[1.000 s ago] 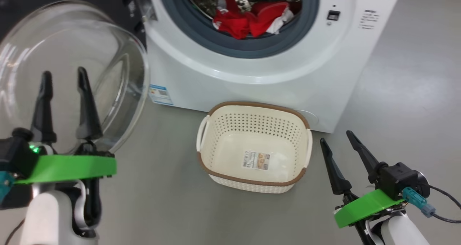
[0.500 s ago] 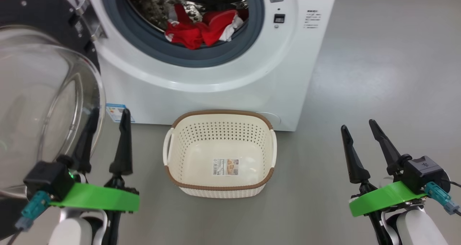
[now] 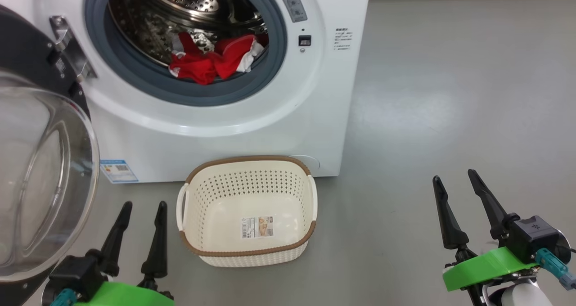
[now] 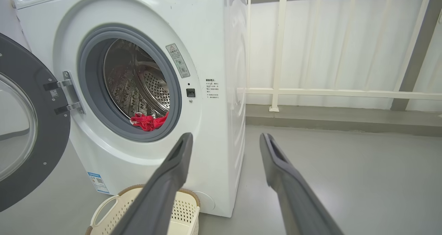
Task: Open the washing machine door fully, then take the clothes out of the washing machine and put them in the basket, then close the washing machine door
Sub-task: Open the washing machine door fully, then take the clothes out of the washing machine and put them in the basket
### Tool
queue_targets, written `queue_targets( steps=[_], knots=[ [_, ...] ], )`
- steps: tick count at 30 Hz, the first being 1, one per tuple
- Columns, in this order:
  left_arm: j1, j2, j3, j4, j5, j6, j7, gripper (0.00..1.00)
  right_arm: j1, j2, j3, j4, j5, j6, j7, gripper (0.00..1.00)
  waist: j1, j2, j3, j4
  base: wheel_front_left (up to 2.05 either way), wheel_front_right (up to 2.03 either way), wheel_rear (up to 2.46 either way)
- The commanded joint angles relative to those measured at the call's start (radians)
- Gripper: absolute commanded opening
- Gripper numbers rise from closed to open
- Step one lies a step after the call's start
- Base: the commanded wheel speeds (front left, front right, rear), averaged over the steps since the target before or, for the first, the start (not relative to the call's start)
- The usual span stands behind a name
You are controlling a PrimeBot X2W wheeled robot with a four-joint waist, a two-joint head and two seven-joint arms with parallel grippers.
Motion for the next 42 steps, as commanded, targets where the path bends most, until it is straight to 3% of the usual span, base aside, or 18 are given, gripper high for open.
queue_targets(
  steps=[1,14,42],
  knots=[
    [0.004,0.029,0.035,-0.028,0.009,-0.004,-0.011,1.0,0.001,0.0,0.02,-0.04,-0.014,0.007,-0.006,1.0,0.0,0.0,-0.023,-0.031,0.0,0.0,0.0],
    [0.103,0.024,0.103,-0.099,0.029,0.005,-0.013,1.0,0.067,0.0,0.0,-0.119,-0.028,0.007,-0.006,1.0,0.0,0.0,-0.039,-0.088,0.0,0.0,0.0],
    [0.144,0.014,0.097,-0.112,0.082,0.002,-0.013,1.0,0.116,0.0,0.0,-0.139,-0.028,0.007,-0.006,1.0,0.0,0.0,-0.045,-0.071,0.16,-0.17,0.0]
  ],
)
